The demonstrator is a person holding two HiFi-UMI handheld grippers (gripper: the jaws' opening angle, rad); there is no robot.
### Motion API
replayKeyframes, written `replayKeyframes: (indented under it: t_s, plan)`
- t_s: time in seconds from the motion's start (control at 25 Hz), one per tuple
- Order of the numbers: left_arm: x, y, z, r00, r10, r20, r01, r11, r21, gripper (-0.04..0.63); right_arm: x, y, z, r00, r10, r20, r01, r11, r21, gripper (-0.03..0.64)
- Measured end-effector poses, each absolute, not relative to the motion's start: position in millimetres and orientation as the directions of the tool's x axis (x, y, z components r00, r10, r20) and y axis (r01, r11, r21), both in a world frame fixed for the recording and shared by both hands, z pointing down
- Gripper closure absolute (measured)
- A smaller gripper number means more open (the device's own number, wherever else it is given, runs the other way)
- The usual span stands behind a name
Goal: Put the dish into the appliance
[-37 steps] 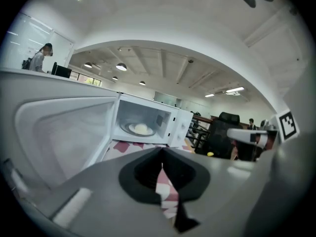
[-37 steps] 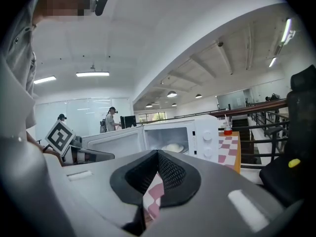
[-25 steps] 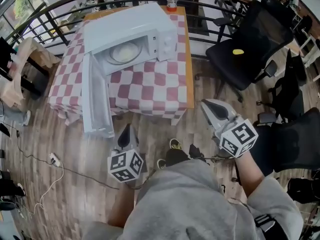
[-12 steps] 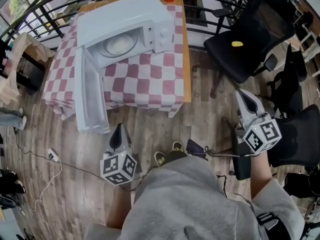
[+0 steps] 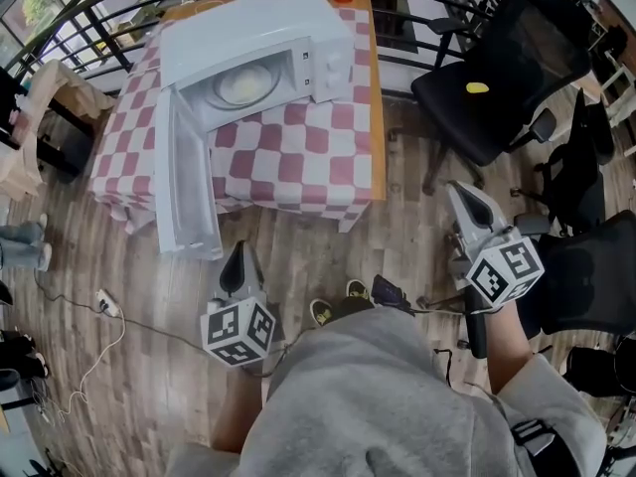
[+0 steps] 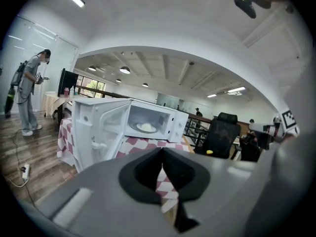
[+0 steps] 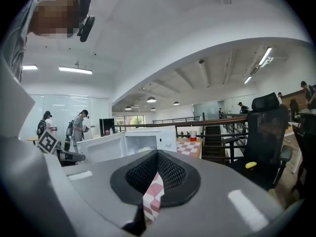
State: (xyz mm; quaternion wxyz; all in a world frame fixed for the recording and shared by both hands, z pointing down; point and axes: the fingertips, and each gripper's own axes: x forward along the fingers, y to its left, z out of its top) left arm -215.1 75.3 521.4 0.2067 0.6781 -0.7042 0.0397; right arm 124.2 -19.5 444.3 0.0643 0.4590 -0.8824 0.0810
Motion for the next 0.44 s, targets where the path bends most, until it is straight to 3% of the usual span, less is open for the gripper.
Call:
replayKeyframes:
  t_s: [0.44]
  plan:
    - [-219,97,528,-0.007,-0.931,0.364,-0.966,0.100,0.237,0.584,102,0,459,-0.600,-0.769,0.221,-0.797,0.598,-0.083,0.618]
